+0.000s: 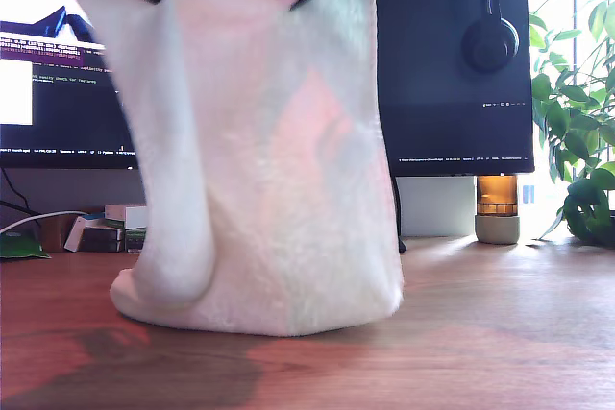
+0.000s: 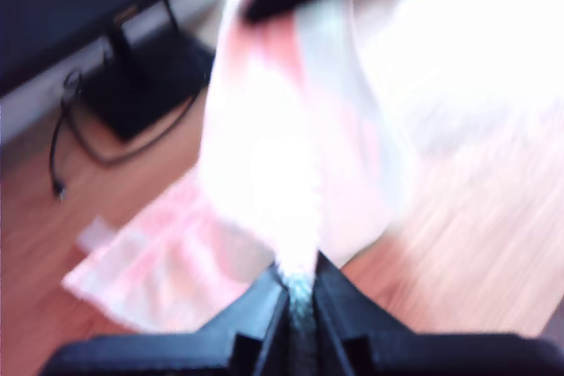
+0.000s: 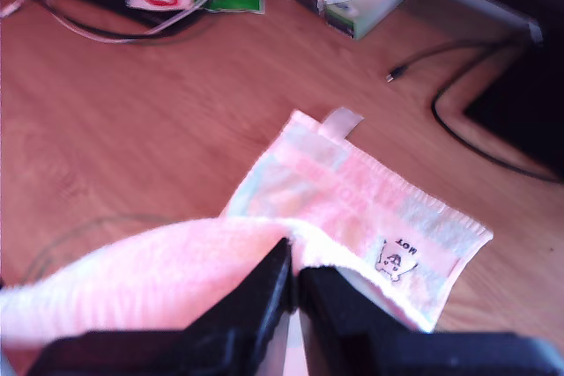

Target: Fold the tea towel to a neat square and place it to the right

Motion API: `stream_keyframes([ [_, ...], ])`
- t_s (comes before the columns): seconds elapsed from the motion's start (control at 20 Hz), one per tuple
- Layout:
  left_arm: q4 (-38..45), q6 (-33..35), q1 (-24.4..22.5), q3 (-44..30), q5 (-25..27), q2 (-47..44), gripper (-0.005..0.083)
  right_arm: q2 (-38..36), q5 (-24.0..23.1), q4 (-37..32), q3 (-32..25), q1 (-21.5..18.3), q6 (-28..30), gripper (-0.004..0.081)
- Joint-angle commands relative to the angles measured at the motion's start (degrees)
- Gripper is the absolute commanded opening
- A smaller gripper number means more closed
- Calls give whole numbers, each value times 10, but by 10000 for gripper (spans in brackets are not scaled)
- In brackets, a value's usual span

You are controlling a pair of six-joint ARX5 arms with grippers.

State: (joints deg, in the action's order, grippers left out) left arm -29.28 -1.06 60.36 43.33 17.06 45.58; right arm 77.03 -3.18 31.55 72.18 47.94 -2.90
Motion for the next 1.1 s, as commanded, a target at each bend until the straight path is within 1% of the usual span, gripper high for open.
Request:
stream_keyframes([
  [0.0,-30,9,-6,36,-2,-1,-24,4,-15,16,15,-28,12,-12],
  [0.1,-69,21,-10,81,-3,10,-24,4,-13,33,29,-31,15,-12],
  [0.2,-105,40,-11,128,-4,28,-24,4,-12,35,40,-31,16,-12],
  [0.35,-146,53,-11,175,-17,57,-24,4,10,53,58,-31,14,-12],
  [0.5,-211,50,-11,179,-53,85,-24,4,16,113,63,-31,14,-12],
  [0.7,-291,31,-11,179,-84,116,-24,4,21,222,63,-31,12,-12],
  [0.8,-312,28,-11,179,-111,119,-24,4,52,271,63,-31,10,-12],
  [0.9,-330,28,-11,179,-149,118,-24,4,80,302,63,-29,-1,-12],
  [1.05,-367,27,-11,179,-205,118,-24,4,90,333,61,-12,-14,-12],
])
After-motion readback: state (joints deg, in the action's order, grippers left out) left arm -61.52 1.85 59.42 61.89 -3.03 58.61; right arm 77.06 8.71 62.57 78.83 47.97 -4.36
